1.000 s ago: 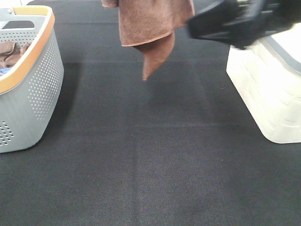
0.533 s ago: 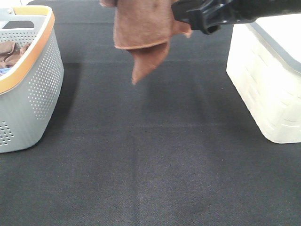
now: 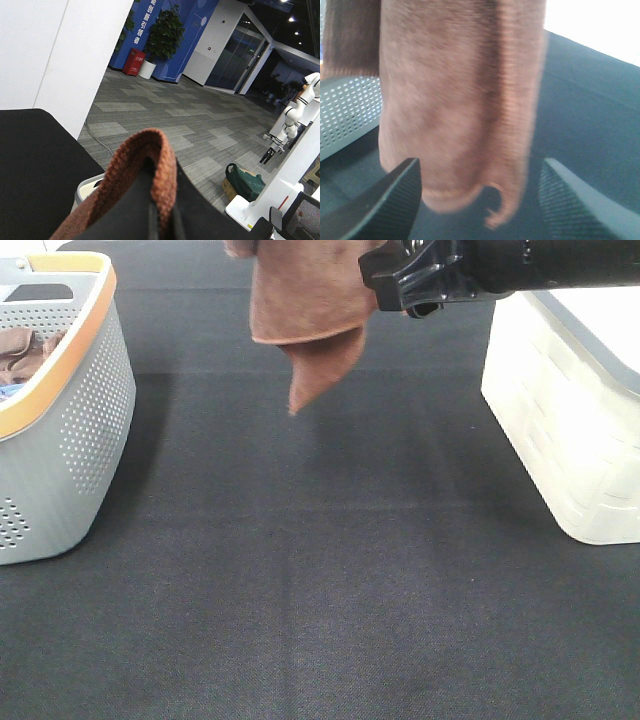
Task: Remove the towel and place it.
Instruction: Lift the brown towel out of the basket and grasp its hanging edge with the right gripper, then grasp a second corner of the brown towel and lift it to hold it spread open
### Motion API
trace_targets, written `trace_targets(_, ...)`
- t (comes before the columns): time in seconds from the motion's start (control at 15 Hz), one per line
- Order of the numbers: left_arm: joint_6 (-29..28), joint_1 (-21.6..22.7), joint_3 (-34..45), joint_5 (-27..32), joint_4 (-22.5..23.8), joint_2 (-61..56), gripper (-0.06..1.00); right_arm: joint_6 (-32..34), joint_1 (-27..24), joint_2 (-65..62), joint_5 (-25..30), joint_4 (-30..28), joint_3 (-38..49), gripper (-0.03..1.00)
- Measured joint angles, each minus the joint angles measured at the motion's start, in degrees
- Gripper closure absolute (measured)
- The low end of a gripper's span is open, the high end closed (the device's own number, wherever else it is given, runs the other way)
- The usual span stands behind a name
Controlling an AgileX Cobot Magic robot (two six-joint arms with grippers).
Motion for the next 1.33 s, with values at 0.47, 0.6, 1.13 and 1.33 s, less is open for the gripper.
trace_targets(0.47, 0.00, 0.00, 0.00, 1.20, 0.00, 0.00, 0.94, 0.00, 0.00, 1.60, -3.55, 0.00, 0.00, 0.32)
trace_targets(0.6, 0.00, 0.00, 0.00, 1.49, -0.06, 0.00, 0.94, 0.00, 0.00, 2.86, -4.30, 0.00, 0.00, 0.32)
trace_targets(1.13, 0.00, 0.00, 0.00, 1.60, -0.17, 0.00, 0.94, 0.00, 0.00, 4.76, -8.77, 0.00, 0.00, 0.59)
trace_targets(1.33, 0.00, 0.00, 0.00, 1.66, -0.17, 0.00, 0.94, 0.00, 0.00, 4.76, -9.57, 0.00, 0.00, 0.85)
